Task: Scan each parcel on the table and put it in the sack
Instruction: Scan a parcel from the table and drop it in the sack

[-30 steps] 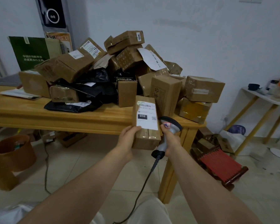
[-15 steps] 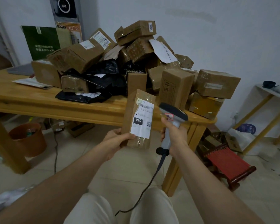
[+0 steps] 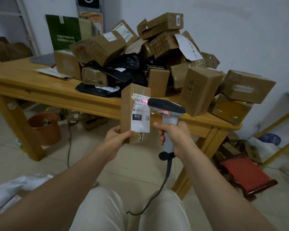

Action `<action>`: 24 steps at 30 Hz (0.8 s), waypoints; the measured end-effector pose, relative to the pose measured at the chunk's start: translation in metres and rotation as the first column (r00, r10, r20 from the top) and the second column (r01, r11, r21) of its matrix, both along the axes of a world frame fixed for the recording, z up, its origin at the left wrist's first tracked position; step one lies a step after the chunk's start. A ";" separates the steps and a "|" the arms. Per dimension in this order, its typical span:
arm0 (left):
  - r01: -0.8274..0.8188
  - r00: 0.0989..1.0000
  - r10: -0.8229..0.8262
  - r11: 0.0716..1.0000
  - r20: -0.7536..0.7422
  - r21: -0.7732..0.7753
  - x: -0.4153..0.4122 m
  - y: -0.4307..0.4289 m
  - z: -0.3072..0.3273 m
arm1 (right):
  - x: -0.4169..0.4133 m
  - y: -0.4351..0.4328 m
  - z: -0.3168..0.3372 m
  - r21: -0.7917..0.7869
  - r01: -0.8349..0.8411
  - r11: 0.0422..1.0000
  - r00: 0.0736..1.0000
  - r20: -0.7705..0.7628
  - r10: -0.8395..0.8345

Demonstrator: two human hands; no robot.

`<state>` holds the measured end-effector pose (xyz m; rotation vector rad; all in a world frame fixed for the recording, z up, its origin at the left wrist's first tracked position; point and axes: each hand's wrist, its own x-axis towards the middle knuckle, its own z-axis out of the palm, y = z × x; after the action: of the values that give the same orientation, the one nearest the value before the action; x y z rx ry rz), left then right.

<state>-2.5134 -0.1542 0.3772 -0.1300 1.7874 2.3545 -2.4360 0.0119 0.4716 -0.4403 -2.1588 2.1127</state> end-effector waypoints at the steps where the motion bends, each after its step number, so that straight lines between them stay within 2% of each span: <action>1: -0.006 1.000 0.006 1.000 0.002 0.006 0.000 -0.001 -0.001 | 0.000 -0.002 0.000 0.005 -0.009 1.000 1.000 0.002 0.009; 16: 0.001 1.000 -0.001 0.998 0.010 0.067 -0.003 -0.027 -0.018 | -0.007 -0.027 0.000 0.021 -0.079 0.997 0.997 0.010 0.079; 19: -0.046 0.999 0.045 0.996 0.025 0.076 0.003 -0.037 -0.019 | -0.012 -0.039 -0.001 0.020 -0.099 0.995 0.995 0.003 0.099; 21: -0.096 0.994 0.087 0.986 0.070 0.140 0.012 -0.046 -0.017 | -0.020 -0.049 -0.008 0.038 -0.089 0.995 0.996 -0.007 0.090; 24: -0.104 0.987 0.063 0.954 0.149 0.281 0.027 -0.071 -0.019 | -0.030 -0.072 -0.027 0.069 -0.117 0.991 0.991 0.075 0.112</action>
<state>-2.4866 -0.2247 0.3586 -0.3253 1.3850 2.5640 -2.4661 -0.0600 0.4445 -0.3996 -2.3460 2.0965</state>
